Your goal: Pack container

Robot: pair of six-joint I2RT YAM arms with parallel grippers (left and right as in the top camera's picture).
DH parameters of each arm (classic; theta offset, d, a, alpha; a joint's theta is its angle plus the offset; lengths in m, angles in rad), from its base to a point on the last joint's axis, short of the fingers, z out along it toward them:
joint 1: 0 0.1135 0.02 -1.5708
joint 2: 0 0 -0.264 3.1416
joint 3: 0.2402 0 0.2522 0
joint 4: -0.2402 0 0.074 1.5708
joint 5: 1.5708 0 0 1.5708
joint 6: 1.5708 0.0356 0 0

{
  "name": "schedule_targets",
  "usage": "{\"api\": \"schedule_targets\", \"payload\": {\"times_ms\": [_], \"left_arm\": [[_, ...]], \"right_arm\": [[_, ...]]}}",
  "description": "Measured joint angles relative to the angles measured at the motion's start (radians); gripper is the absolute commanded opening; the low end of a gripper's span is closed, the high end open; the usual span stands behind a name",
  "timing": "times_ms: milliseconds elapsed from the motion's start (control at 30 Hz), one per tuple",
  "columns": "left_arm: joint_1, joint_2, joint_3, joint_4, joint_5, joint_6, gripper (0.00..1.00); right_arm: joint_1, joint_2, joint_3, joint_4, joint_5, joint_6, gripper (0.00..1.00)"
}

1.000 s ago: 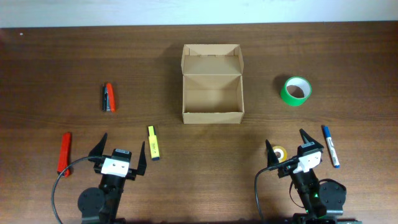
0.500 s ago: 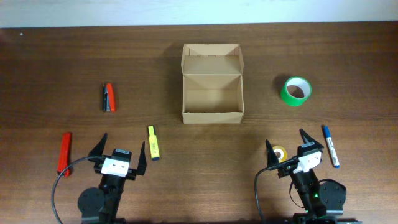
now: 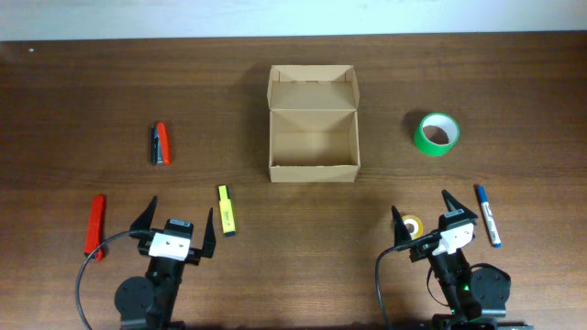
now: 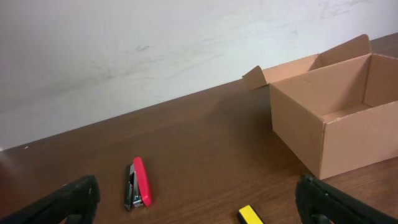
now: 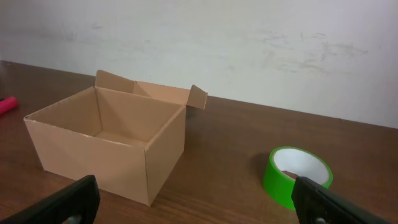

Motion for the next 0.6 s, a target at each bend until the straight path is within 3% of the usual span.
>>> {"api": "schedule_targets", "payload": {"times_ms": [167, 333, 600], "left_arm": [[0.0, 0.0, 0.001, 0.0, 0.0, -0.066, 1.0], [0.0, 0.015, 0.075, -0.072, -0.01, -0.151, 1.0], [0.0, 0.32, 0.41, -0.133, -0.054, -0.155, 0.99]], "right_arm": [[0.0, 0.0, 0.0, 0.014, 0.0, 0.018, 0.99], [0.0, 0.0, 0.017, 0.001, 0.011, 0.167, 0.99], [0.0, 0.039, 0.266, -0.159, 0.14, 0.277, 0.99]]}}
